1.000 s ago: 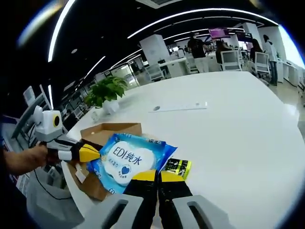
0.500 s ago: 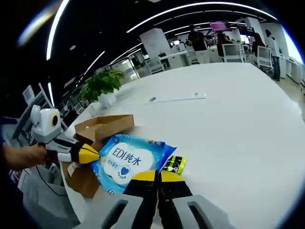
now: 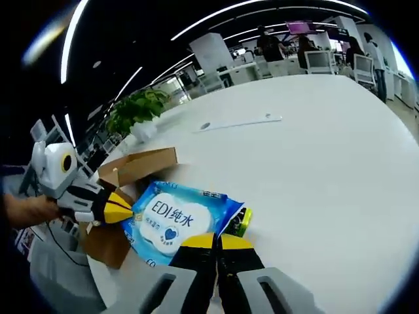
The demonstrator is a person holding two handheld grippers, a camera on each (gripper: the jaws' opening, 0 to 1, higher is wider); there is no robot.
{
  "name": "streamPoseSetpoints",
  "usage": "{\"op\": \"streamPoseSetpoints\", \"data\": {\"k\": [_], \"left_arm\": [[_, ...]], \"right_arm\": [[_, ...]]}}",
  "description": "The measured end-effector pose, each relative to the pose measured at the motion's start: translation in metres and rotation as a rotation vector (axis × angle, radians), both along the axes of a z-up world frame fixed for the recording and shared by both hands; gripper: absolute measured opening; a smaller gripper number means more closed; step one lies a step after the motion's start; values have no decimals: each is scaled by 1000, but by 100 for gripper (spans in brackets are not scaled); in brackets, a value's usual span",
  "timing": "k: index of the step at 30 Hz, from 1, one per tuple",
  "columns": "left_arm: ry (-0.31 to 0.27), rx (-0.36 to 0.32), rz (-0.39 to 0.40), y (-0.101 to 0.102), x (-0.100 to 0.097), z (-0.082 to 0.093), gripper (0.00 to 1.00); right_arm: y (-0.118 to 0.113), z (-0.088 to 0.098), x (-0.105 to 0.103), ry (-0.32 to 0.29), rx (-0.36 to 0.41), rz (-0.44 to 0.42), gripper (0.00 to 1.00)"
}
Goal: Operate the shoe box by opening the lid, removing the specified soft item, and placing it in the target area until the item is outside and the box remains undamaged.
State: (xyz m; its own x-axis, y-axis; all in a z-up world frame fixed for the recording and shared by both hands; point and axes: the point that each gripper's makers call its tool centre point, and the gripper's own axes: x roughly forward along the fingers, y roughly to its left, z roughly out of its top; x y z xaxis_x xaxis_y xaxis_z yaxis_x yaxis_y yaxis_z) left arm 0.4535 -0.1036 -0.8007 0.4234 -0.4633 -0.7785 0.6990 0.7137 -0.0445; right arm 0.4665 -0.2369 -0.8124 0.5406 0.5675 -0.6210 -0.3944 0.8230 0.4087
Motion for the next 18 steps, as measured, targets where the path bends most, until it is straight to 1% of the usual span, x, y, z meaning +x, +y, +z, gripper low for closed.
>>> {"op": "streamPoseSetpoints", "data": {"k": [5, 7, 9, 10, 12, 14, 18], "left_arm": [[-26, 66, -55, 0, -1, -5, 0], [-32, 79, -69, -1, -1, -7, 0], [-48, 118, -92, 0, -1, -7, 0], [-70, 145, -112, 2, 1, -8, 0], [-83, 167, -132, 2, 1, -9, 0], [-87, 179, -144, 2, 0, -10, 0], [-74, 163, -138, 4, 0, -10, 0]], "right_arm": [[1, -7, 0, 7, 2, -3, 0], [1, -9, 0, 8, 2, -1, 0], [1, -9, 1, 2, 8, -2, 0], [1, -9, 2, 4, 18, -7, 0], [1, -9, 3, 0, 19, -7, 0], [2, -9, 5, -5, 19, -10, 0], [2, -9, 6, 3, 31, -23, 0]]}}
